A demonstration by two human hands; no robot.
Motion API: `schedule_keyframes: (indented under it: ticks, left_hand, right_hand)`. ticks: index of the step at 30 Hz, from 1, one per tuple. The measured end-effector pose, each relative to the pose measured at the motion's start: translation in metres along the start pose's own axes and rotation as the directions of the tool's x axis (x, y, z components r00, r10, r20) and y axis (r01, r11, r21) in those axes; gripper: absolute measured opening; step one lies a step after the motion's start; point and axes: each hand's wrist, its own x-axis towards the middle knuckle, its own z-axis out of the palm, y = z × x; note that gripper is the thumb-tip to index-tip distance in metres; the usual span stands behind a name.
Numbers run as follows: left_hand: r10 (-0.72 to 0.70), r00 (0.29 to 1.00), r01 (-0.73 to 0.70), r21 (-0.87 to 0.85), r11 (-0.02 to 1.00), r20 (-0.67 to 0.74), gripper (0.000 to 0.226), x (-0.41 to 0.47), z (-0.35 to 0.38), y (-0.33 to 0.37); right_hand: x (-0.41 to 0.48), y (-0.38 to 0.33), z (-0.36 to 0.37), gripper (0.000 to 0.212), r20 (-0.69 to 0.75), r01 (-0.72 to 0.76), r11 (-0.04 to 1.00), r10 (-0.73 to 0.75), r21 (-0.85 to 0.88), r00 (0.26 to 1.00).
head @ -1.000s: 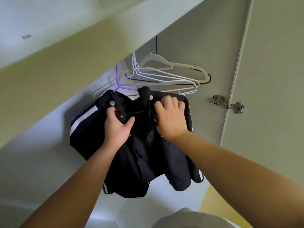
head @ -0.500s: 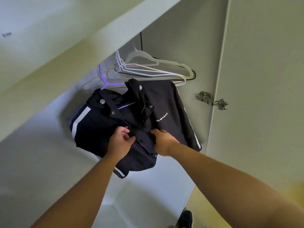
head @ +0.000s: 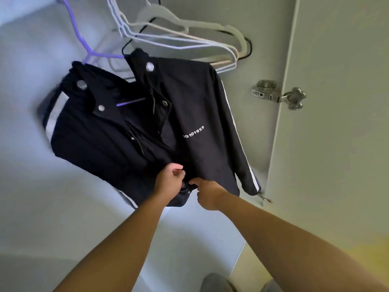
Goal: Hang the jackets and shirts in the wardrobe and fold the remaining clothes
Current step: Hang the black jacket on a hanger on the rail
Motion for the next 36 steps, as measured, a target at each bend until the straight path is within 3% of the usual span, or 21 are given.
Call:
schedule_keyframes:
  ticks: [4,7,13,18,23,25,30,33,36]
  left_hand:
    - [0.056,0.994,-0.063,-0.085,0.994,-0.09,0.016,0.042,0.039,-0.039]
    - [0.129,0.978,-0.167,-0.247,0.954,-0.166,0.018,0.064,0.06,-0.045]
    - [0.382,0.904,-0.422,-0.558,0.715,-0.193,0.029,0.092,0.091,-0.053]
    - [0.593,0.767,-0.636,-0.41,0.654,-0.245,0.028,0.122,0.109,-0.065]
    - [0.519,0.77,-0.636,-0.379,0.673,-0.371,0.023,0.143,0.116,-0.071]
    - [0.514,0.772,-0.635,-0.452,0.627,-0.373,0.024,0.146,0.117,-0.071]
    - [0.612,0.784,-0.432,-0.795,0.426,-0.098,0.03,0.157,0.142,-0.08]
    - [0.596,0.802,-0.374,-0.746,0.551,0.038,0.045,0.161,0.165,-0.093]
    - [0.562,0.825,-0.469,-0.487,0.737,0.057,0.034,0.164,0.182,-0.105]
  right_hand:
    - [0.045,0.028,0.05,0.064,0.019,0.104,0.99,-0.102,-0.093,0.995]
    - [0.071,0.051,0.077,0.065,-0.07,0.179,0.979,-0.186,-0.103,0.98]
    - [0.114,0.092,0.094,0.063,-0.247,0.23,0.945,-0.286,-0.231,0.926]
    - [0.131,0.126,0.095,0.053,-0.397,0.245,0.942,-0.321,-0.231,0.86]
    - [0.131,0.161,0.089,0.039,-0.502,0.133,0.967,-0.229,-0.218,0.834]
    - [0.134,0.178,0.087,0.042,-0.574,0.077,0.975,-0.185,-0.206,0.798]
    - [0.156,0.204,0.093,0.065,-0.685,0.049,0.994,-0.105,-0.101,0.721]
    - [0.17,0.2,0.106,0.08,-0.715,0.024,0.998,-0.054,-0.051,0.697]
    - [0.182,0.191,0.111,0.076,-0.732,0.005,1.0,0.0,0.004,0.681]
